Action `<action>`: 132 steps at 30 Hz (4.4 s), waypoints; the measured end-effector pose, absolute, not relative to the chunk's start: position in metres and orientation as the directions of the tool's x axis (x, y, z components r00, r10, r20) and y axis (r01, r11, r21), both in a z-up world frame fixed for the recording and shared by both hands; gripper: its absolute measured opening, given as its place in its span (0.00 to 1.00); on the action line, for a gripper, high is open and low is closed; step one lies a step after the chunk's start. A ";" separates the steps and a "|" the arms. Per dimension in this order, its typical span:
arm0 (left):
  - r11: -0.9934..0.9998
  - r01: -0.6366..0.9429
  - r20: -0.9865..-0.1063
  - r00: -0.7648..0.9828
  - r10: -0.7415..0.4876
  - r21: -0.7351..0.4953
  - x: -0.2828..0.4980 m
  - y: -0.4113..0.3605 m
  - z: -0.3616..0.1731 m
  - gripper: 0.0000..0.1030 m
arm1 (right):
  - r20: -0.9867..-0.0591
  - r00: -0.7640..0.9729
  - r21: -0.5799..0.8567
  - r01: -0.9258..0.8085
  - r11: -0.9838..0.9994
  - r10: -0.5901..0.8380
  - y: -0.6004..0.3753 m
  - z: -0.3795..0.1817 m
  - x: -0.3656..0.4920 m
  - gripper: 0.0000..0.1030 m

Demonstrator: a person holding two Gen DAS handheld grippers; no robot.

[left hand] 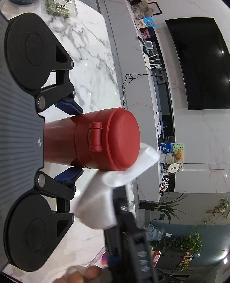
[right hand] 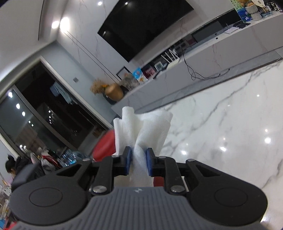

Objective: Clean container

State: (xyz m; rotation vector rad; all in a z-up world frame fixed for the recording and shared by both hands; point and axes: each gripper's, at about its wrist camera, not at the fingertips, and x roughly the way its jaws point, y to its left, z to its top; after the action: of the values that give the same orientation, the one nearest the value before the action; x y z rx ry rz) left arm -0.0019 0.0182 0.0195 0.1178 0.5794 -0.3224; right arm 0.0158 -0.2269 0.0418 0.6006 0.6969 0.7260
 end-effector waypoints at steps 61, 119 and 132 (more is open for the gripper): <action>0.937 0.349 -0.563 0.772 -0.295 -0.013 0.007 0.022 0.023 0.61 | -0.414 0.490 0.702 -0.365 0.612 0.767 -0.222 0.007 0.047 0.15; 0.946 0.325 -0.531 0.801 -0.275 0.001 -0.001 0.023 0.028 0.61 | -0.456 0.591 0.574 -0.375 0.728 0.665 -0.235 0.011 0.044 0.22; 0.918 0.396 -0.531 0.775 -0.342 -0.015 0.003 0.028 0.025 0.61 | -0.396 0.467 0.713 -0.386 0.586 0.790 -0.217 -0.005 0.058 0.22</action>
State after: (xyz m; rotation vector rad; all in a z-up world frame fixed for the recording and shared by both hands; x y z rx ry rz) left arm 0.0029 0.0276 0.0254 0.1001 0.5554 -0.4004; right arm 0.0576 -0.2166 -0.0049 0.5878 0.7846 0.7744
